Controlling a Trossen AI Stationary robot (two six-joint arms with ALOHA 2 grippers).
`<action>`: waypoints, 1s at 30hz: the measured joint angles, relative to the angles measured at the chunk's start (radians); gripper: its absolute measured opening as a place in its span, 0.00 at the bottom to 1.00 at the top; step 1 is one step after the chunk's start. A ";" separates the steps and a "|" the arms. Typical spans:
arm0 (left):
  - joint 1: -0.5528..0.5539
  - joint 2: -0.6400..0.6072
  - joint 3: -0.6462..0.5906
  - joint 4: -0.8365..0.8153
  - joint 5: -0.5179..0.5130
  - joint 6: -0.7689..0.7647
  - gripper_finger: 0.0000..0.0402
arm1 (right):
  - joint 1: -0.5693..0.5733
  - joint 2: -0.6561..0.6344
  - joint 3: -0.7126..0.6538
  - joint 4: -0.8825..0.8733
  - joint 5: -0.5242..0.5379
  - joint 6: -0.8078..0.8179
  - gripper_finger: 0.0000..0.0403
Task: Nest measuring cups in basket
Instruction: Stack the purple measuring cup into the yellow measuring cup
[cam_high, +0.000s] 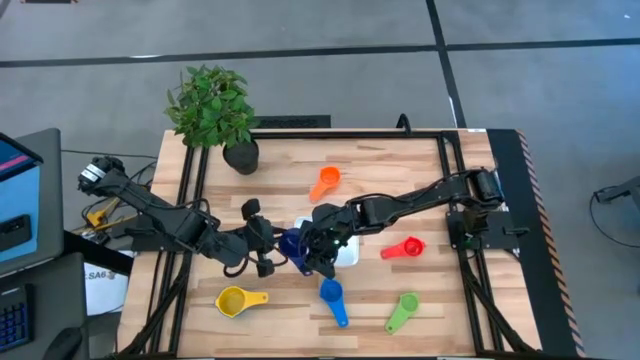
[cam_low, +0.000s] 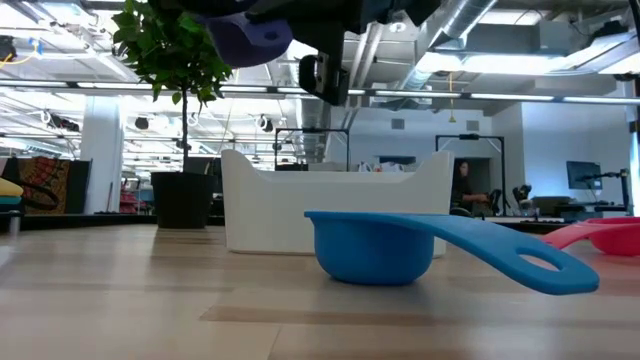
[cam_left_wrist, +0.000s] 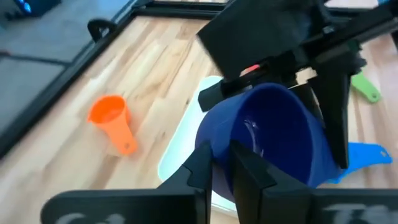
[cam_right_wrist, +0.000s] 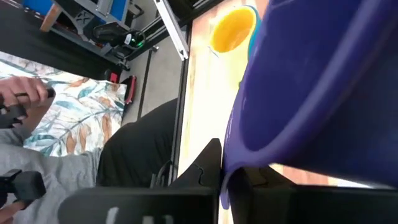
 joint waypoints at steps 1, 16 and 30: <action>0.000 0.000 0.000 -0.003 0.003 -0.030 0.05 | 0.000 0.000 0.003 -0.003 -0.002 0.000 0.08; -0.124 -0.048 -0.005 -0.329 0.037 -0.876 0.04 | 0.013 -0.004 0.010 -0.027 0.013 -0.082 0.33; -0.459 0.015 -0.003 -0.490 0.144 -1.644 0.04 | 0.035 -0.260 -0.129 -0.186 0.227 -0.210 0.56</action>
